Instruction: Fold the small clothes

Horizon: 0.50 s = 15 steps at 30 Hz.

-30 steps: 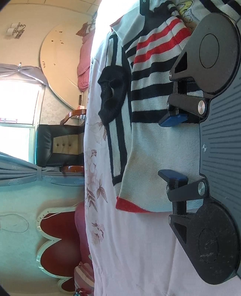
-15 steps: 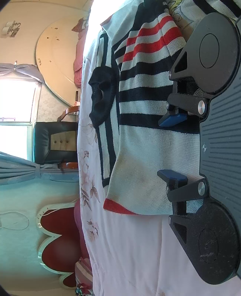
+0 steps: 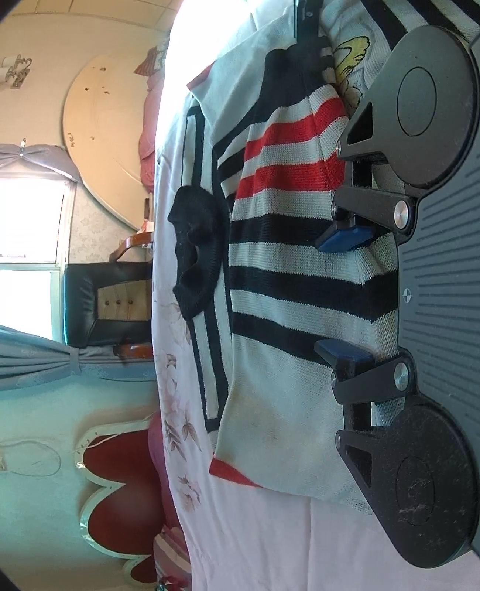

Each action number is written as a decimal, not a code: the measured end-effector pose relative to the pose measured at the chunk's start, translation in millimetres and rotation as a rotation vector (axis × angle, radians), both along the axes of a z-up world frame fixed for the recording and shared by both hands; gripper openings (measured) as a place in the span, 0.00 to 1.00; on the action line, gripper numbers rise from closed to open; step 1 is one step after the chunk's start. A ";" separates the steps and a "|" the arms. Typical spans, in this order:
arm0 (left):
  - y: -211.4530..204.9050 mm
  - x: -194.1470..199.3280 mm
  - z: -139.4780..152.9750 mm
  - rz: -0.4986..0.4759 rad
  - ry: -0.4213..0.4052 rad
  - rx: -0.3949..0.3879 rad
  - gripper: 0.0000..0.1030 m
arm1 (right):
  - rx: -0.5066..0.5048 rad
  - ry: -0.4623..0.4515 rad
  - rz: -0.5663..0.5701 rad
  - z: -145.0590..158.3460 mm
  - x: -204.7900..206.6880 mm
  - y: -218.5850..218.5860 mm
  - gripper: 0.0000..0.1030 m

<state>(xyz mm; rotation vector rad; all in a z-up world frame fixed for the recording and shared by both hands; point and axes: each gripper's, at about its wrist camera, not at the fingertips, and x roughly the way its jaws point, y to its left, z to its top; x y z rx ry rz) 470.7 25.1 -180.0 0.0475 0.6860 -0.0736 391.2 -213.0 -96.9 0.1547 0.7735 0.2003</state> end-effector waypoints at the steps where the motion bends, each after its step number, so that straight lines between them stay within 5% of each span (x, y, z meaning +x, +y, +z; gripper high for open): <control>1: -0.7 0.2 0.3 0.008 0.003 -0.002 0.52 | -0.002 0.002 -0.001 -2.9 -0.2 -0.7 0.16; 7: 2.4 -3.6 1.2 0.007 0.002 -0.002 0.54 | 0.059 -0.099 -0.062 15.0 -18.8 -24.8 0.12; 10: -1.9 -2.0 -0.3 0.031 -0.004 0.006 0.55 | 0.023 -0.017 -0.110 1.2 -10.0 -43.6 0.01; 15: -6.2 -5.1 -1.9 0.062 -0.021 0.019 0.56 | 0.031 -0.002 -0.061 -3.7 -3.5 -47.4 0.04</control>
